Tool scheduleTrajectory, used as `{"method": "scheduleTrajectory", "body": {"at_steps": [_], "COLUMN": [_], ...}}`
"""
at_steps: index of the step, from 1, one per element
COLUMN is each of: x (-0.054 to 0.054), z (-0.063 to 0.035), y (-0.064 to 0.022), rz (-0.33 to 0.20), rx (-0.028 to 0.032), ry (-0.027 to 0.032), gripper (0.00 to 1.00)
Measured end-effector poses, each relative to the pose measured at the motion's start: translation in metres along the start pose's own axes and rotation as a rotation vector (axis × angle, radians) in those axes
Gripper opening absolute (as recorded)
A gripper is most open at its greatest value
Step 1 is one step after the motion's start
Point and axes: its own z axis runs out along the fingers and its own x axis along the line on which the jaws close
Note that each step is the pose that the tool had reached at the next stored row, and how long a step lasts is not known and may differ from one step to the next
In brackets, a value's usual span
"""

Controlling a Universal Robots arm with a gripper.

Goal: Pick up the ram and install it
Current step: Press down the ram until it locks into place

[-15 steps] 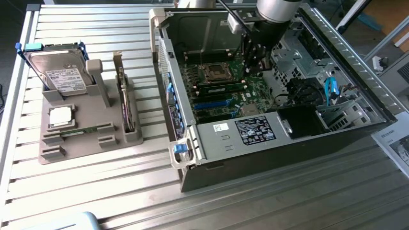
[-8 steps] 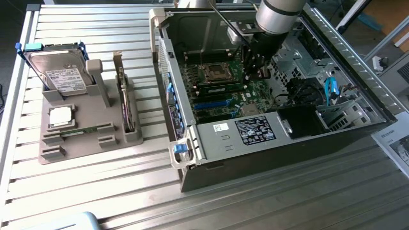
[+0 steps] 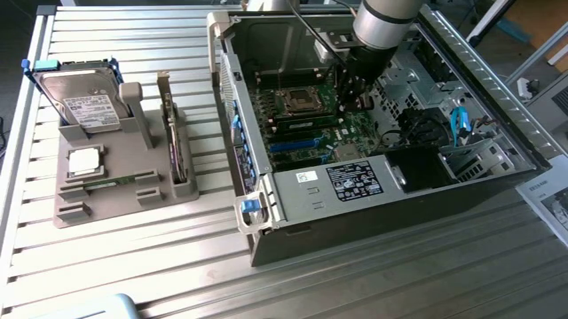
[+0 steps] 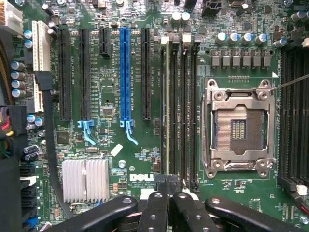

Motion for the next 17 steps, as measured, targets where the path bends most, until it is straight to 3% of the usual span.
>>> {"method": "scheduleTrajectory", "body": {"at_steps": [13, 15, 17], "x": [-0.001, -0.001, -0.001], "z": [0.0093, 0.0058, -0.0047], "y": [0.0, -0.0002, -0.0003], "rz": [0.0, 0.0, 0.0], "rx": [-0.0002, 0.0005, 0.0002], "ry": [0.0005, 0.0017, 0.0056], "gripper": [0.1, 0.1, 0.1]}}
